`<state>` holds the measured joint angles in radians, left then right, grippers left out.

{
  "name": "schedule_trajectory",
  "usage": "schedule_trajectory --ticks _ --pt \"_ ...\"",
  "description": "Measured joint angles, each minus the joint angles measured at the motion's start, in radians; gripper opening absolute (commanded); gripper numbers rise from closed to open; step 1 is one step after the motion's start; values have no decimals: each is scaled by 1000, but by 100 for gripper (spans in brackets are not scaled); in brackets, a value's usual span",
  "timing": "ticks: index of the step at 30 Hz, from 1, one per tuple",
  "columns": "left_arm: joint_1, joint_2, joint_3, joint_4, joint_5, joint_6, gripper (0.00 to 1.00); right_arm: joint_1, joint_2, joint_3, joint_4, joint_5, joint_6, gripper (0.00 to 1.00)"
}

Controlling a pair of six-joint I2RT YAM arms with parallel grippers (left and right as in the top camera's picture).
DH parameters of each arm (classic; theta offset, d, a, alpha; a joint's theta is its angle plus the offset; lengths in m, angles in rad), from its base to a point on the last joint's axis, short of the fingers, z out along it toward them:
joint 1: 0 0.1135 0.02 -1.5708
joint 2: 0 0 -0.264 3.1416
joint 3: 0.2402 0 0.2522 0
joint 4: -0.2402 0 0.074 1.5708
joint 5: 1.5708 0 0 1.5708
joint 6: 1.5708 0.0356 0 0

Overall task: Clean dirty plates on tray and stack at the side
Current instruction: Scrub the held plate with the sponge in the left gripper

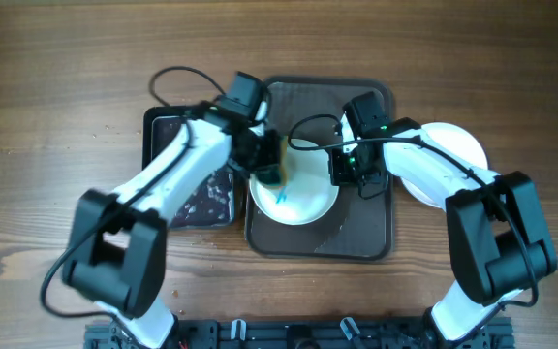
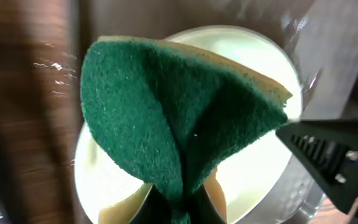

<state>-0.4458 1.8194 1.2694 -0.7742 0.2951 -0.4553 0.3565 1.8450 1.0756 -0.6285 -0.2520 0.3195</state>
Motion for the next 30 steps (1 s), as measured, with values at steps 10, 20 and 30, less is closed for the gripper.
schedule_trajectory --ticks 10,20,30 --pt "-113 83 0 90 14 -45 4 0 1 0 -9 26 71 4" --pt "-149 184 34 72 -2 -124 4 0 1 2 -15 29 81 4" --pt "-121 166 52 -92 -319 -208 4 10 1 2 -13 23 81 4"
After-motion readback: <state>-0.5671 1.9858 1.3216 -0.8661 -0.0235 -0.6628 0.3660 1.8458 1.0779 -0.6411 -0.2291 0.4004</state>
